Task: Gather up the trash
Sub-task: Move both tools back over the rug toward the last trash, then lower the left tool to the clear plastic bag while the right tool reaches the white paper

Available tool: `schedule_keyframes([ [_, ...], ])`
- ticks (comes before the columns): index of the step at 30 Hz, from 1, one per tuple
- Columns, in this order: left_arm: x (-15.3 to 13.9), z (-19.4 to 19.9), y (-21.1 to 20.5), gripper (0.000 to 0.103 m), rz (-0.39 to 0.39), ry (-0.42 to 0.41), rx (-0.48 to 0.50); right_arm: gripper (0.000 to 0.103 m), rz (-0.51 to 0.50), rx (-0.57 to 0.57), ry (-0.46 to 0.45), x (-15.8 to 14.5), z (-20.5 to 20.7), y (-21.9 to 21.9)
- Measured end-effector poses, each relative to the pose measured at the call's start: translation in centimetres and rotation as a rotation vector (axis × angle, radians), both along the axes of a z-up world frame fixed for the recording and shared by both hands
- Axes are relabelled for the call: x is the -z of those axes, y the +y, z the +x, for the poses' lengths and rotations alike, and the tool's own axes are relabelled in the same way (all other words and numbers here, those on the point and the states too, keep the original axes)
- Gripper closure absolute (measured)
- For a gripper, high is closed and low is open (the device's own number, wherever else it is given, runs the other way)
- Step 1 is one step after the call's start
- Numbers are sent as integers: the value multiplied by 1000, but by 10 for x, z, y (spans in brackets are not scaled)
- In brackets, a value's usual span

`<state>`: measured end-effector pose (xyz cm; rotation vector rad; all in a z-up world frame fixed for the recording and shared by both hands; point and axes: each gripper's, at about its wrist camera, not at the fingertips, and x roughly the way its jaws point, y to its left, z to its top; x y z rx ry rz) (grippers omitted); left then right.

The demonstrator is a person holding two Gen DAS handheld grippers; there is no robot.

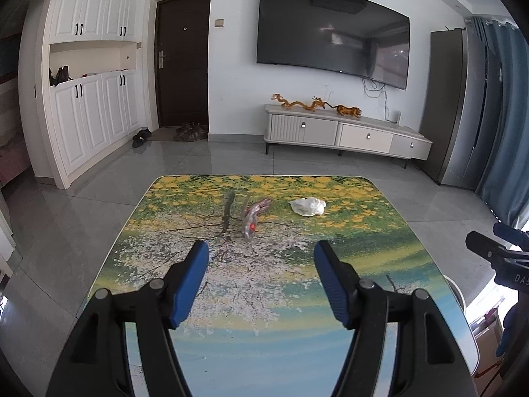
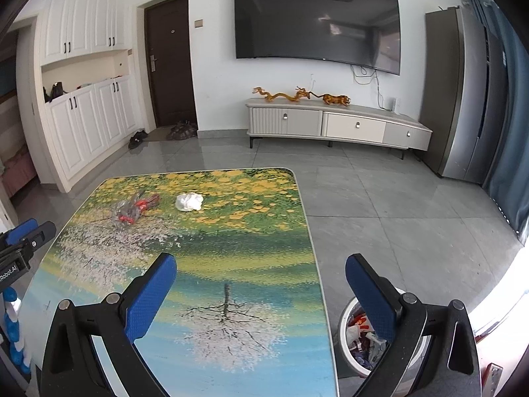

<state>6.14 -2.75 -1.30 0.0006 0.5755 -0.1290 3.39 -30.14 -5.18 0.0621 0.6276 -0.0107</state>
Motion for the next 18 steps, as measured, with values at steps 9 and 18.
schedule_keyframes([
  [9,6,2,0,36,58,3,-18,0,5,-15,23,10,10,3],
  [18,21,21,2,36,76,44,-31,0,16,-34,62,28,29,6],
])
